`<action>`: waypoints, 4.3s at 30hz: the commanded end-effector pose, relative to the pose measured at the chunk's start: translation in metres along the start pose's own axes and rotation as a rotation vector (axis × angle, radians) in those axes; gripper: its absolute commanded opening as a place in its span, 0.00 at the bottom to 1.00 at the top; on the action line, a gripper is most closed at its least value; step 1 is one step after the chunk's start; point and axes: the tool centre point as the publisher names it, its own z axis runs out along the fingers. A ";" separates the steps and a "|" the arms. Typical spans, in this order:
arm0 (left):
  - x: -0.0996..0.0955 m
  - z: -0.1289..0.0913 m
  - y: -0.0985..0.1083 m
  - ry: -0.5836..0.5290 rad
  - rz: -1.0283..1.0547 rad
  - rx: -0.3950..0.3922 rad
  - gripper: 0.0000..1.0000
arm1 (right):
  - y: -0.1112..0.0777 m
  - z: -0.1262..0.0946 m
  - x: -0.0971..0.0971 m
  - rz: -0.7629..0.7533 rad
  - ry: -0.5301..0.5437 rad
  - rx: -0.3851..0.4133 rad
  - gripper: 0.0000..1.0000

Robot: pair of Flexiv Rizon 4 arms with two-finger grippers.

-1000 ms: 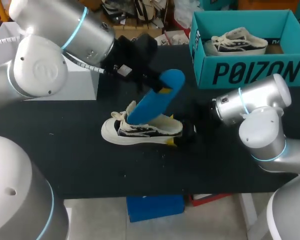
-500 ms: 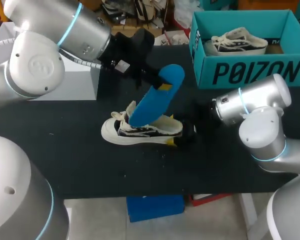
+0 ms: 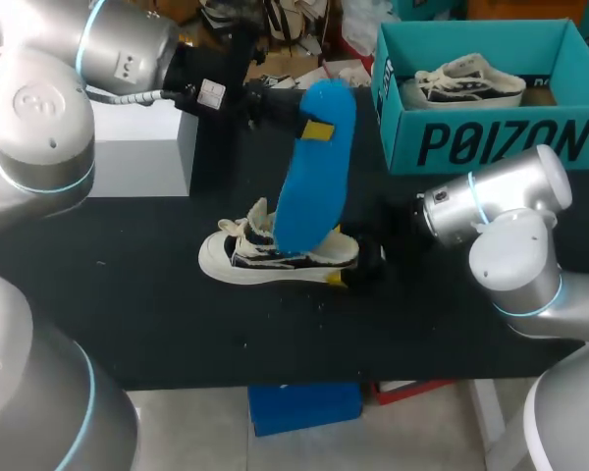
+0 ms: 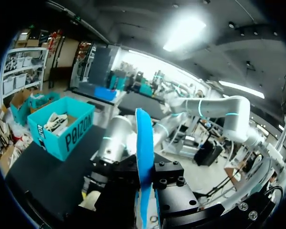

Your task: Take the shoe out of the shoebox, open the shoe tongue, remove and reinsert the insole, then place the shoe into the shoebox

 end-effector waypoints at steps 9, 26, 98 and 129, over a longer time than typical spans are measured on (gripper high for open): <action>0.037 -0.023 -0.050 0.003 0.019 0.062 0.00 | -0.003 0.003 0.001 0.001 -0.001 0.001 0.00; 0.066 -0.033 -0.100 0.087 -0.003 0.193 0.00 | -0.003 0.003 0.001 0.001 -0.001 0.001 0.00; 0.073 -0.035 -0.105 0.103 0.010 0.217 0.00 | 0.036 -0.025 0.005 0.007 -0.049 0.890 1.00; 0.073 -0.035 -0.105 0.103 0.010 0.217 0.00 | 0.038 -0.019 0.003 -0.001 -0.028 0.791 1.00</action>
